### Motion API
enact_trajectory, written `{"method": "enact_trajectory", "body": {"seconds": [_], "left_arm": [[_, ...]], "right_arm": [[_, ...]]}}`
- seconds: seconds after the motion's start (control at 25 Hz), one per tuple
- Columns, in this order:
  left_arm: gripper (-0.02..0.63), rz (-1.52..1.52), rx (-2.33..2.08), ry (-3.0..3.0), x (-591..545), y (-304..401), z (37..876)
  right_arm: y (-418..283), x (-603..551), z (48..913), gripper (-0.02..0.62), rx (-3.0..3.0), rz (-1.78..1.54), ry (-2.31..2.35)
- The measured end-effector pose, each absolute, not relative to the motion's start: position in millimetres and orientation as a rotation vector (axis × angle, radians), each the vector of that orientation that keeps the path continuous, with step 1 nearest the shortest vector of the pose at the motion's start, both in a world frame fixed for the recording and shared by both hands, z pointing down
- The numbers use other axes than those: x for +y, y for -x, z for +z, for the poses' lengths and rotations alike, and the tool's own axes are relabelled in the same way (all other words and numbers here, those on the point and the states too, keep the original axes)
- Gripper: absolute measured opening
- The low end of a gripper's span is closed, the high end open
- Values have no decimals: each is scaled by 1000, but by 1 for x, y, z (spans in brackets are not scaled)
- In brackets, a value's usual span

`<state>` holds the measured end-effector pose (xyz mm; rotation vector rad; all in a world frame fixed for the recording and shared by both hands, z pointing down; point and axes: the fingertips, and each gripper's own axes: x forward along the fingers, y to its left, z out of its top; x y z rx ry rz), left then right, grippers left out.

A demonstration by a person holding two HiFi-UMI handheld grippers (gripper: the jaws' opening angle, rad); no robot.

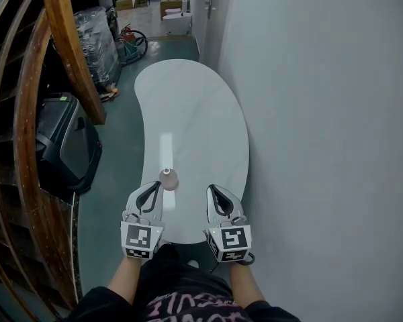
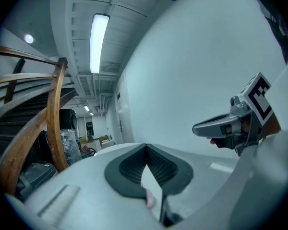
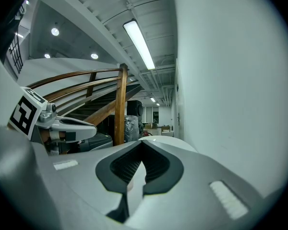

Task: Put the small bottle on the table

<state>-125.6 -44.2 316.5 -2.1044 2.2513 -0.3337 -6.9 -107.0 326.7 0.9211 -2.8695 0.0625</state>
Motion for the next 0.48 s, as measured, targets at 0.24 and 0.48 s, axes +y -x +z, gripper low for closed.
{"method": "enact_trajectory", "body": {"seconds": [0.24, 0.48], "left_arm": [[2, -327, 2265, 2088, -44, 127, 314], [0, -347, 2276, 2060, -40, 127, 313]], "right_arm": [[2, -107, 325, 15, -2876, 56, -933], [-1, -104, 326, 15, -2874, 60, -929]]}}
